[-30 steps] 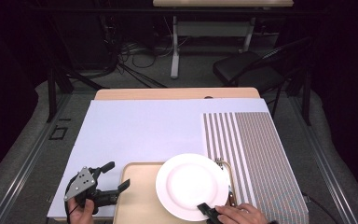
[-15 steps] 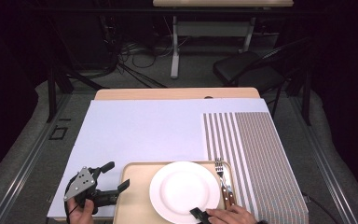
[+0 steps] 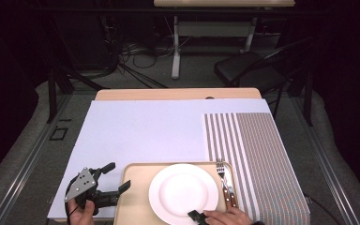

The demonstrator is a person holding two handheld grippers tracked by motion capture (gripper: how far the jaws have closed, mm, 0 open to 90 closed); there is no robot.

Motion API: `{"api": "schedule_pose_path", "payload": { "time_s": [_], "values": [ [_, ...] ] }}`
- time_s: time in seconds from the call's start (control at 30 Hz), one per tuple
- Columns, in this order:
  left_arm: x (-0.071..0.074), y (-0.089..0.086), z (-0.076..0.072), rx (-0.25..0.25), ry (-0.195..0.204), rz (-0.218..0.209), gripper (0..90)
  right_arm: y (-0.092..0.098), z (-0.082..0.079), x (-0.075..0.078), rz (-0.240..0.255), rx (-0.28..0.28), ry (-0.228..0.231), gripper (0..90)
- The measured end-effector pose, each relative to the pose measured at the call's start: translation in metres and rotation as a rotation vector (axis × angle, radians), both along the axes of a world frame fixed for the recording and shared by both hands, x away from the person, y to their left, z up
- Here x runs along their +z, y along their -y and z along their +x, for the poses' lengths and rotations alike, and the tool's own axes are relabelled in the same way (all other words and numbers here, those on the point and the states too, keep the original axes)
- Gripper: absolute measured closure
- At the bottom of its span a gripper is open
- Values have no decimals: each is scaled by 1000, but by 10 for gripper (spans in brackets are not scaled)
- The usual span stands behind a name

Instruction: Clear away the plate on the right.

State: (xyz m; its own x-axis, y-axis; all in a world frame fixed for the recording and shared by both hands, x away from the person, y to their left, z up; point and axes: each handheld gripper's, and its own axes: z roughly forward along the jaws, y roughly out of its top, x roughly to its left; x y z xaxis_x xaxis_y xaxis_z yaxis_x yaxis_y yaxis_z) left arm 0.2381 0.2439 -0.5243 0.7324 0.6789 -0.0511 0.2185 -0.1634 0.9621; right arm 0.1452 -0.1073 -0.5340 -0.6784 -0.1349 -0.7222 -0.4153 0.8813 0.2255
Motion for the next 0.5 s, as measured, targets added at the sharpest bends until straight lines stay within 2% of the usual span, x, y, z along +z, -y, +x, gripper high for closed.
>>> {"api": "schedule_pose_path", "payload": {
  "time_s": [0.3, 0.5],
  "values": [
    [0, 0, 0, 3, -1, 1, 157, -2, 0, 1, 38, -6, -30, 816],
    [0, 0, 0, 0, -3, -1, 157, -3, 0, 2, 41, -10, -36, 809]
  ]
}}
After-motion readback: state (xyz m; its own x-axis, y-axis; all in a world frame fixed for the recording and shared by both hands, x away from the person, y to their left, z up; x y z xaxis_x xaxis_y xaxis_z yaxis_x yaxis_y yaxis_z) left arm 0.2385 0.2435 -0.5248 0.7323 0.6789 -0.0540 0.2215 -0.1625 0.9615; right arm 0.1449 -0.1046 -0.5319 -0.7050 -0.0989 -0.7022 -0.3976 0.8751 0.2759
